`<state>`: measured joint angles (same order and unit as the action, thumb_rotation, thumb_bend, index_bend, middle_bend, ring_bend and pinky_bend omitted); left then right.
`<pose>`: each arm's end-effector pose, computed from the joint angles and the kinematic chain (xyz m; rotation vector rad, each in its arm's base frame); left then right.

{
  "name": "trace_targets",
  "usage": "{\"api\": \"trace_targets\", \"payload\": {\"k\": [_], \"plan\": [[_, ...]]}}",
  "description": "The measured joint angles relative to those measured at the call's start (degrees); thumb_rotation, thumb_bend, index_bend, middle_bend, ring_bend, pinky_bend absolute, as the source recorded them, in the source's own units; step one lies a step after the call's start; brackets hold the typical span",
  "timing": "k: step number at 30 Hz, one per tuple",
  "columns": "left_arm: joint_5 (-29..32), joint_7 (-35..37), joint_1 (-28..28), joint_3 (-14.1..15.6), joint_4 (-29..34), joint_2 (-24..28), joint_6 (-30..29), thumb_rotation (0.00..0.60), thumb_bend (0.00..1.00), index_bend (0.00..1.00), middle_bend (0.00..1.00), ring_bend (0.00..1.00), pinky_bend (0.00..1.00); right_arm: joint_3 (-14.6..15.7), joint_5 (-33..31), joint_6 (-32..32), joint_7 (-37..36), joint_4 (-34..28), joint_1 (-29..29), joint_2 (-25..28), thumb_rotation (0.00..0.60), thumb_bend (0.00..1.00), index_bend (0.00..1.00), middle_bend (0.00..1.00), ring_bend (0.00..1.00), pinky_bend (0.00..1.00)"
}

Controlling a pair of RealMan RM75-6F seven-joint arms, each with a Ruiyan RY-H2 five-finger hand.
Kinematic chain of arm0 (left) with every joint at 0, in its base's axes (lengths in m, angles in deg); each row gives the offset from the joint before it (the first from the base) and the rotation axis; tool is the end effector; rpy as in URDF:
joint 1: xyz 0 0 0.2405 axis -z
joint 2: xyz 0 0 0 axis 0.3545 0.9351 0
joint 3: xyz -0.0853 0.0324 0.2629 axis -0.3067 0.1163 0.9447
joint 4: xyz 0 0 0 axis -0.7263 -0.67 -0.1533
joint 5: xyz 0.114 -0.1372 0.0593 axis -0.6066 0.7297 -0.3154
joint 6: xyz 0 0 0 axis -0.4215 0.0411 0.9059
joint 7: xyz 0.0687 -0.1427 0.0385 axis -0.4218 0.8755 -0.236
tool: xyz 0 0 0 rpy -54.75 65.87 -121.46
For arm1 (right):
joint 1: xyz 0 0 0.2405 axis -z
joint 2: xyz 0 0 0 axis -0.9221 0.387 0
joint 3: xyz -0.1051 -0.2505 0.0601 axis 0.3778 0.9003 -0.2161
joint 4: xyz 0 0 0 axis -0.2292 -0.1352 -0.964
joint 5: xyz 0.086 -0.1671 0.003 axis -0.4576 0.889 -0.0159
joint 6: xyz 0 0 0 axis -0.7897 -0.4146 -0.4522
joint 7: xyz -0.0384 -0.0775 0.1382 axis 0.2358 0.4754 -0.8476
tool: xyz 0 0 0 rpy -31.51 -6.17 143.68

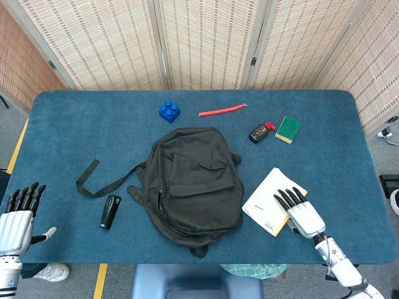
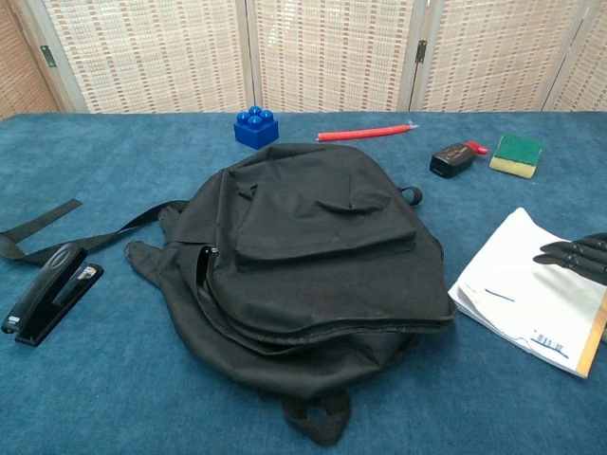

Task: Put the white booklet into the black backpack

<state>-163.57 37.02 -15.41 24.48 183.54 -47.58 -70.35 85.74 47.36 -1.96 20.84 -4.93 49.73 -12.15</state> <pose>-0.3201 0.2031 0.1739 -1.3725 -0.8538 -0.7901 -0.3482 -0.2492 0.0190 1.9296 -0.7498 0.6616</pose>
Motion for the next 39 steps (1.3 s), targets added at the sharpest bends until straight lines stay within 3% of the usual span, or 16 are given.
{"api": "trace_targets", "payload": {"k": [6,17,34,39], "plan": [[0.0,0.2,0.0,0.0,-0.1,0.0,0.0,0.6,0.13,0.03,0.07,0.1,0.0,-0.7,0.0,-0.1,-0.2,0.4,-1.1,-0.8,0.581,0.47,0.01,0.08,0.09,0.0],[0.0,0.3,0.0,0.0,-0.1,0.0,0.0,0.6,0.13,0.03,0.07,0.1,0.0,-2.3,0.3,-0.4,-1.4,2.3,-4.4,-3.3,0.6,0.57,0.02,0.09,0.1,0.02],[0.1,0.6,0.1,0.1,0.5,0.4,0.4,0.6,0.13,0.03,0.07,0.1,0.0,-3.5,0.6,1.8,-2.9,2.8,-7.0,-5.0,0.6,0.57,0.04,0.1,0.12,0.04],[0.2,0.4,0.2,0.1,0.6,0.3,0.8,0.6,0.13,0.03,0.07,0.1,0.0,-3.2,0.9,3.6,-3.9,2.6,-6.6,-5.0,0.6,0.57,0.1,0.1,0.12,0.04]]}}
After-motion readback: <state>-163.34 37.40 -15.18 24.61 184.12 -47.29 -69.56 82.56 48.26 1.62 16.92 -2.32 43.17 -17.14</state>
